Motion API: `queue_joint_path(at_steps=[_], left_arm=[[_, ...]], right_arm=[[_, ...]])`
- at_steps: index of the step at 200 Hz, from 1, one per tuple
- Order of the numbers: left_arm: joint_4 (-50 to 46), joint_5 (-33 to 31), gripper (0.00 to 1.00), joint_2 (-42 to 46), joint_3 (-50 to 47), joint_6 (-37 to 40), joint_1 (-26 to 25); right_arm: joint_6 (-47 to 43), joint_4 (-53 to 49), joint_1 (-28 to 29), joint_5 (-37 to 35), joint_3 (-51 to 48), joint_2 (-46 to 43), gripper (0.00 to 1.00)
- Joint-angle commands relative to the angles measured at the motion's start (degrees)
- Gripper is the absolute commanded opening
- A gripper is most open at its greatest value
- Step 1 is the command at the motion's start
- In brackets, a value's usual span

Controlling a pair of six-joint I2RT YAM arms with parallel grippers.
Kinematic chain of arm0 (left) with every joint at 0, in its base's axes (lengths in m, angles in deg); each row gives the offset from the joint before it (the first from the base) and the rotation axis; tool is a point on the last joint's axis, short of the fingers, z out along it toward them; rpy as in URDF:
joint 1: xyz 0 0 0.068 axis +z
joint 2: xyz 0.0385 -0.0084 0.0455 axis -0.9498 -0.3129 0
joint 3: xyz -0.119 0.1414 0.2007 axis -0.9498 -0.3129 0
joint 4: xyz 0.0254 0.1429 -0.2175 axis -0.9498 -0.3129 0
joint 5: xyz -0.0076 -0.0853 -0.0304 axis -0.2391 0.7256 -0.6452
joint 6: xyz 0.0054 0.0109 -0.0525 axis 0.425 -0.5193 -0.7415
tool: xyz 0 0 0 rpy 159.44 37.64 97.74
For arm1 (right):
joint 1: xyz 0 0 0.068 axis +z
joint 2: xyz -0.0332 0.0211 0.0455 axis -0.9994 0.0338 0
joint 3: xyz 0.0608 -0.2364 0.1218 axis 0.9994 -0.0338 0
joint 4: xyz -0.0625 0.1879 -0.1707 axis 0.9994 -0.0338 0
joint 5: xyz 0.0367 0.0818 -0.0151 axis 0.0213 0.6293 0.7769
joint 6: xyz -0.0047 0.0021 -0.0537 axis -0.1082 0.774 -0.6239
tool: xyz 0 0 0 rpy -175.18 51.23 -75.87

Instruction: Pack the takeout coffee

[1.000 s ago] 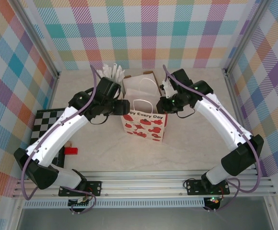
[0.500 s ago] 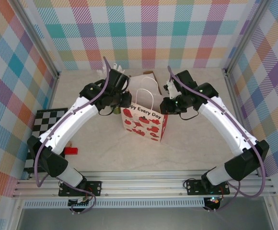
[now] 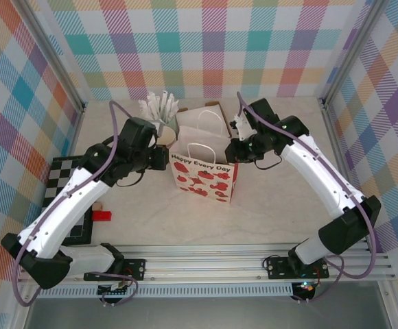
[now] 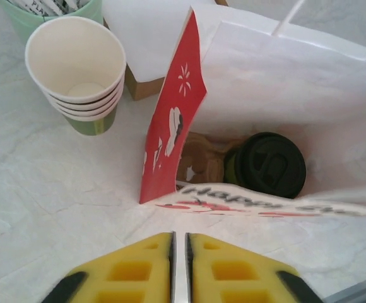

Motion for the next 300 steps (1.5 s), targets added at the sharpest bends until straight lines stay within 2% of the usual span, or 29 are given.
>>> queue_joint_path(at_steps=[1,10,28,75,106,120,144,170,215,273,300], left_arm=[[-1.12,-2.42,0.41,3.00,-1.62,-2.92,0.68],[-1.13,-2.84,0.48,2.96,-1.12,-2.07,1.48],[-0.26,-0.63,0.54,-0.01,1.53,1.62,3.42],[-0.37,3.34,0.59,-14.87,13.46,10.38,4.74],[-2.41,1.73,0.61,-20.93,18.22,12.64,4.74],[-3.23,0.79,0.56,-22.45,19.22,12.97,4.74],[-3.34,-0.34,0.34,-22.58,19.45,13.52,4.74],[-4.31,0.26,0.17,-21.59,19.65,13.76,4.74],[-5.89,-2.67,0.00,-13.58,14.15,8.08,4.74],[-7.50,-9.64,0.00,-5.66,6.19,3.82,6.31],[-6.17,-9.31,0.00,-2.54,3.30,2.80,8.66]], right_arm=[[-2.15,-1.58,0.62,1.62,2.38,1.08,0.14],[-2.12,-1.75,0.61,0.83,2.51,0.86,0.14],[-1.99,-1.88,0.60,0.14,2.50,0.30,0.14],[-0.79,-0.87,0.64,-0.26,0.67,-0.80,0.14],[-0.74,-1.15,0.59,-0.51,0.74,-1.00,0.14],[-0.71,-1.23,0.63,-0.57,0.83,-1.15,0.14],[-0.75,-1.34,0.68,-0.19,0.92,-1.19,0.14],[-0.88,-1.41,0.84,0.66,1.16,-1.02,0.14],[-0.41,-1.83,1.95,2.05,1.99,-0.65,0.14],[2.03,2.44,5.15,2.39,5.40,3.21,0.14],[1.86,2.91,6.12,2.48,8.77,6.34,0.15]])
